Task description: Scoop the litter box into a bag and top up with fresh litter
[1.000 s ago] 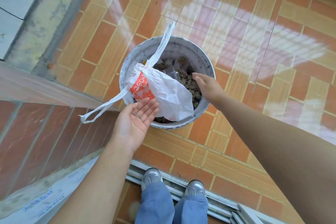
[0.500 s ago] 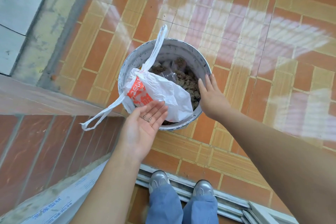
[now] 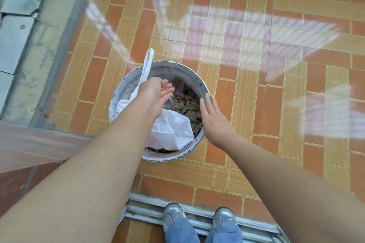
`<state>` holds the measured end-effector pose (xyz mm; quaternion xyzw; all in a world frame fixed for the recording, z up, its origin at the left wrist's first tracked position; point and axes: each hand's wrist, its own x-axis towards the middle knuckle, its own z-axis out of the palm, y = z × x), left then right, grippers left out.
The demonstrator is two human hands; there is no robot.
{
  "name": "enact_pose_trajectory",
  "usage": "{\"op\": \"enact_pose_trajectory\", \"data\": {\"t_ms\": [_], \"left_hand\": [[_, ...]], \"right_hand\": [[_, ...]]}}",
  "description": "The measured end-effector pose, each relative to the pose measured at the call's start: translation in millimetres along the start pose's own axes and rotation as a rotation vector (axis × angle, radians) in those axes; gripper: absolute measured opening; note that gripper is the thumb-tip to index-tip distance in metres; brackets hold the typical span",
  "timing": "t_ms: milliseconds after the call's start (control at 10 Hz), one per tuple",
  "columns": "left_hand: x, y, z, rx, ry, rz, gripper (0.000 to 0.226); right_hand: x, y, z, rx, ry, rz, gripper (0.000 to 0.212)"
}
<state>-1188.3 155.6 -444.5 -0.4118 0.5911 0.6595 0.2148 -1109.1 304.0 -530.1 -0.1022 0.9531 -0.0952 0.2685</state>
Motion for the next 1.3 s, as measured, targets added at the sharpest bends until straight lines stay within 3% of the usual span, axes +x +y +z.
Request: {"op": "enact_pose_trajectory", "data": {"t_ms": [200,400,500,800,1100,1300], "left_hand": [[18.4,-8.1,4.1,0.342,0.072,-0.009,0.014],[18.1,-21.8,7.7,0.66,-0.038,0.178,0.008],[22.2,-33.5,0.1,0.741,-0.087,0.279,0.02],[16.8,-44.7,-18.1,1.413,-0.064,0.47,0.06],[-33.3,-18.5,-23.9,1.617,-0.006,0.698,0.048],[-117.9,40.0,-24.2,1.676,0.04,0.818,0.047]], "right_hand": [[2.4,1.9,6.4,-0.057,0.024,-0.022,0.074],[4.2,2.1,6.4,-0.043,-0.008,-0.017,0.075],[2.6,0.4,2.9,-0.02,-0.03,-0.014,0.075],[1.6,4.1,-3.2,-0.032,-0.031,-0.008,0.066],[-34.1,-2.6,-62.2,0.027,0.048,0.02,0.058],[-94.2,-18.0,-172.8,0.027,0.229,0.029,0.054]]}}
